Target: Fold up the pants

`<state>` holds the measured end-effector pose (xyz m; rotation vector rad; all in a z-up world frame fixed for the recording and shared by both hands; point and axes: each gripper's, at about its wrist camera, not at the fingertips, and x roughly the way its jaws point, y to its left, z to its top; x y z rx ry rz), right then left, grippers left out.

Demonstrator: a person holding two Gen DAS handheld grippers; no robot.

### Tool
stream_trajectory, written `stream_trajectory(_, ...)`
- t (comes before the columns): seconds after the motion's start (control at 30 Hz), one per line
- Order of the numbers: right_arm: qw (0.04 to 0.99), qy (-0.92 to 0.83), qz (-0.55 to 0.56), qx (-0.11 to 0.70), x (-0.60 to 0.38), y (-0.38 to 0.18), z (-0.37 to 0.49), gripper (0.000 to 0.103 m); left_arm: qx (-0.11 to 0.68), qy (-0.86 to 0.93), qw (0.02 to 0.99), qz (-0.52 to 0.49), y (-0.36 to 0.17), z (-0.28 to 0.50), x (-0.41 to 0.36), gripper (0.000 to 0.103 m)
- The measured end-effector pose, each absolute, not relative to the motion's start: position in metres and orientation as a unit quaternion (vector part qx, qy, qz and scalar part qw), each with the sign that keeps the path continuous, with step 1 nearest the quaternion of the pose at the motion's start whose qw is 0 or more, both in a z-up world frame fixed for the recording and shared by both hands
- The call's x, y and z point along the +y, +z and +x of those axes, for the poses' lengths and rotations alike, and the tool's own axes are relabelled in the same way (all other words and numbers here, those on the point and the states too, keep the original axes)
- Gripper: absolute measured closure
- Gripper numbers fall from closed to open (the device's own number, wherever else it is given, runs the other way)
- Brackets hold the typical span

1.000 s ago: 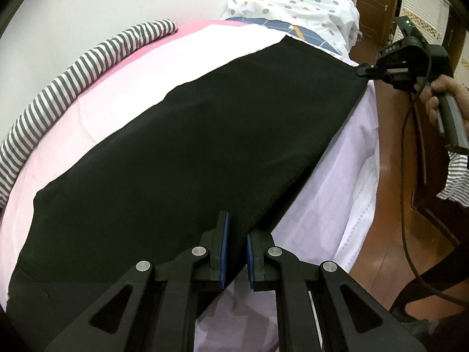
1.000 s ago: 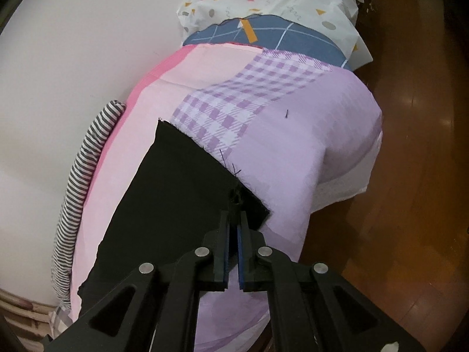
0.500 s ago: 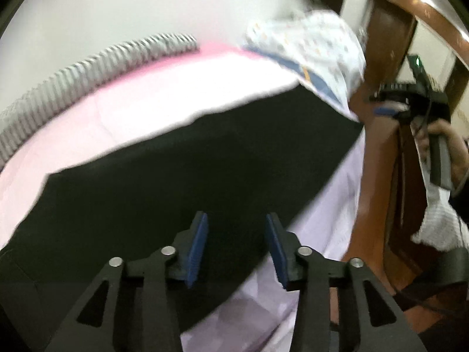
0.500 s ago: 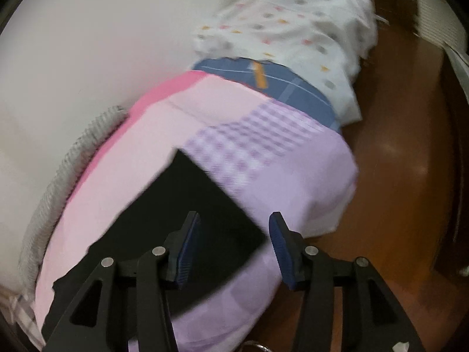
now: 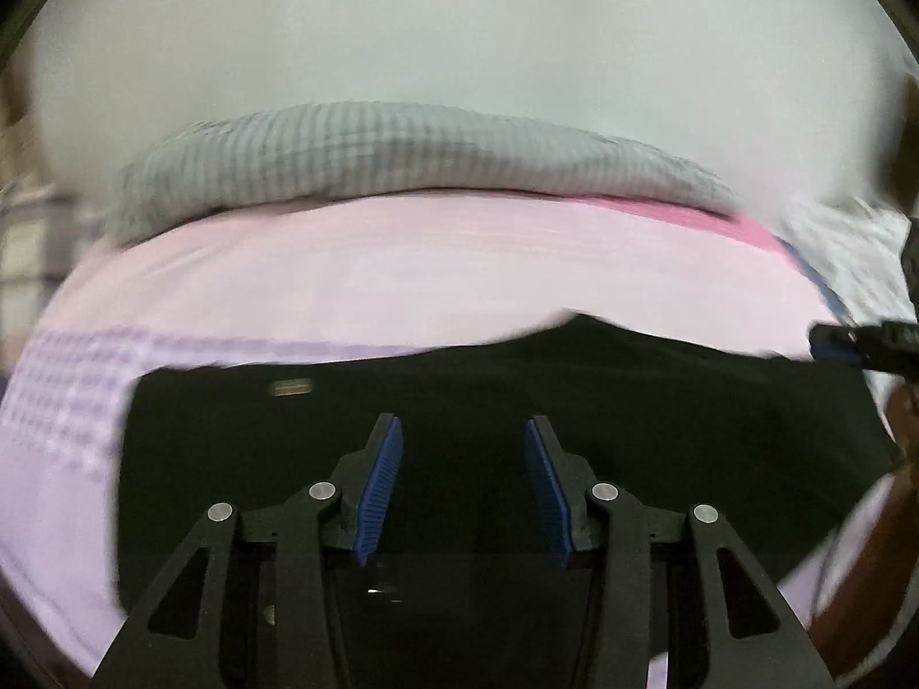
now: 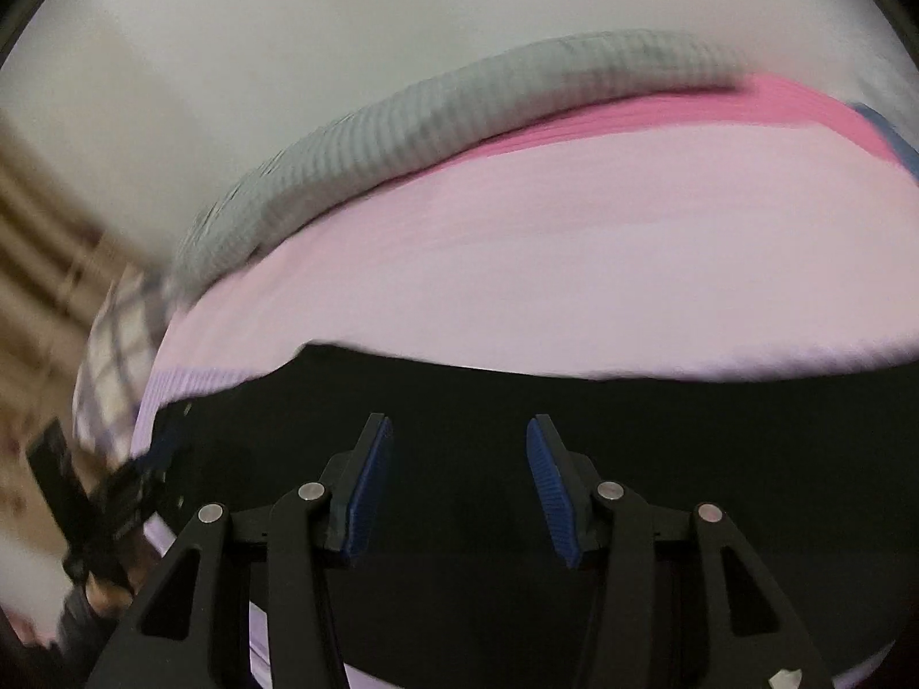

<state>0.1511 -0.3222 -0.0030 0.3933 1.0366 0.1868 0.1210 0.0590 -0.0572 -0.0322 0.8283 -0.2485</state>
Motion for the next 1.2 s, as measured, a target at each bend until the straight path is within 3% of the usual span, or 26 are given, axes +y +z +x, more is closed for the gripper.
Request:
stream_trajectory(0.3, 0.816, 0.194, 0.084, 0.538, -0.213, -0.027, 0.235, 0.056, 0.422, -0.042, 0.904, -0.048, -0.085, 0.133, 0.123, 0.057)
stream_trajectory(0.53, 0.791, 0.221, 0.046, 0.569, -0.179, -0.054, 0.262, 0.059, 0.423, -0.039, 0.905, -0.033, -0.093, 0.130, 0.124, 0.057)
stream_trajectory(0.63, 0.784, 0.225, 0.041, 0.578, -0.171, -0.062, 0.269, 0.069, 0.419, -0.036, 0.907, -0.018, -0.096, 0.128, 0.122, 0.057)
stream_trajectory(0.67, 0.782, 0.229, 0.043, 0.578, -0.170, -0.063, 0.270, 0.083, 0.418, -0.036, 0.908, -0.013, -0.096, 0.128, 0.121, 0.056)
stream_trajectory(0.7, 0.779, 0.237, 0.051, 0.579, -0.168, -0.062, 0.271, 0.089, 0.417, -0.035, 0.908, -0.012, -0.097, 0.129, 0.121, 0.055)
stream_trajectory(0.77, 0.784, 0.235, 0.054, 0.572, -0.168, -0.058, 0.273, 0.094, 0.417, -0.036, 0.908, -0.015, -0.097, 0.129, 0.123, 0.055)
stream_trajectory(0.97, 0.798, 0.220, 0.054, 0.558, -0.171, -0.051, 0.284, 0.098, 0.415, -0.037, 0.909, -0.021, -0.099, 0.129, 0.127, 0.051)
stream_trajectory(1.2, 0.807, 0.200, 0.033, 0.555, -0.165, -0.062, 0.288, 0.096, 0.417, -0.039, 0.908, -0.026, -0.101, 0.129, 0.129, 0.050)
